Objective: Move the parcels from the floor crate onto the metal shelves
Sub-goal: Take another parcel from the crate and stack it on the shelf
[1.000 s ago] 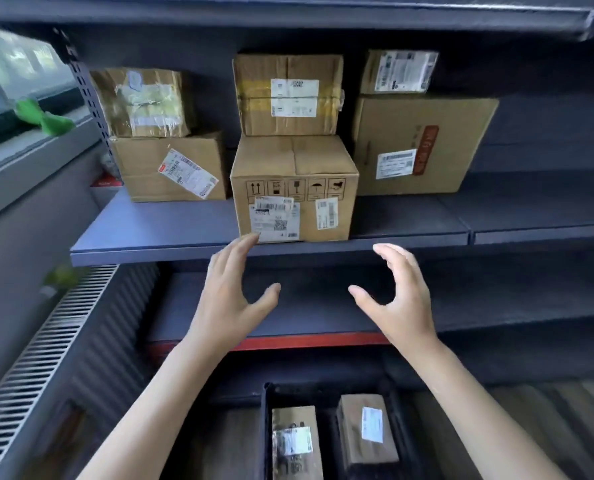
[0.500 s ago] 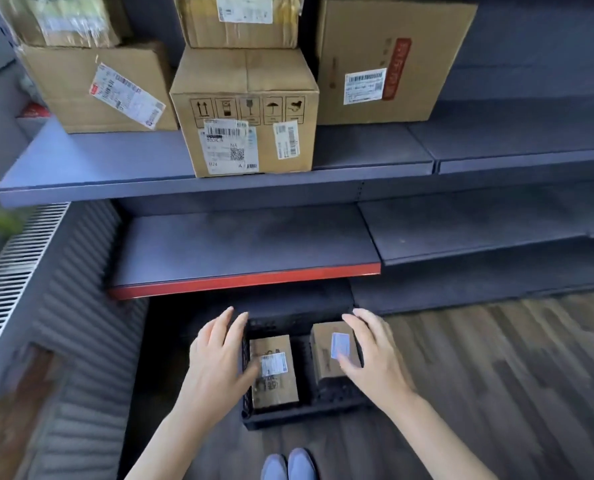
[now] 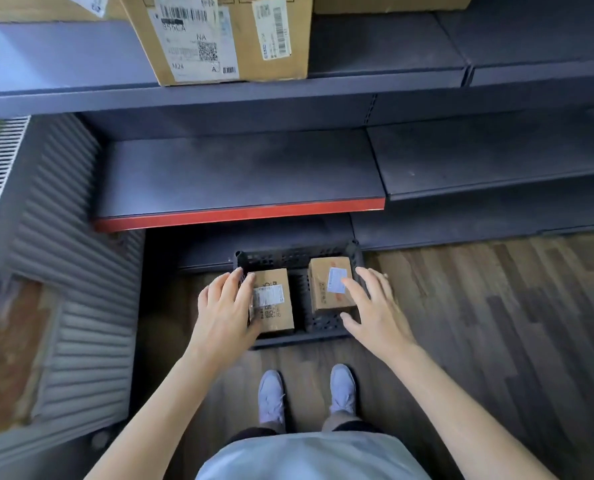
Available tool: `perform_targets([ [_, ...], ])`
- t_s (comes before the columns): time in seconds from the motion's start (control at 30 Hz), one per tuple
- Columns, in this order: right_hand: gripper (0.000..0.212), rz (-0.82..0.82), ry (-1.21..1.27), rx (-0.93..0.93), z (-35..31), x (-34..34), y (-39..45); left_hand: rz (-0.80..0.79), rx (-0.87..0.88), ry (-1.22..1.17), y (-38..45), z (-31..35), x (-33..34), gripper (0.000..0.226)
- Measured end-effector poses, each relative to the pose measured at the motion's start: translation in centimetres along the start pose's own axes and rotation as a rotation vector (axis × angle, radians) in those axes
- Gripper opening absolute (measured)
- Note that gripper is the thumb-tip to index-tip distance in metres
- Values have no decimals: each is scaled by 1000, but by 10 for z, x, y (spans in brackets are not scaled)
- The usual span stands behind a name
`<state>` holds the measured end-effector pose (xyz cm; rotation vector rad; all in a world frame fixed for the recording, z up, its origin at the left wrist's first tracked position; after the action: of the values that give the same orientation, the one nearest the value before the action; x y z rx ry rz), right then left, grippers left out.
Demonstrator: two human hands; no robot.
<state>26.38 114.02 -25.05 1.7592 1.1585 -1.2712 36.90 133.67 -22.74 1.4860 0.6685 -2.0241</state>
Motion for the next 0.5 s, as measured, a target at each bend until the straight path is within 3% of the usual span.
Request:
perform_targets([
  [0.5,53,-170,131,-42,145,20,18,-23,-209,-67,59,102,87,69],
])
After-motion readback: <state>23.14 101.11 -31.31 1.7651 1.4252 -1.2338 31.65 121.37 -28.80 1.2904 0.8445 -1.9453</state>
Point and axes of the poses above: each hand's wrist, its own y-axis towards the middle knuckle, its own x-axis out of the palm, z = x × y, the point moved 6 cm from there along y, towards the middle knuckle, and after that the axes turned 7 degrees about x, right-handed, at the moved point
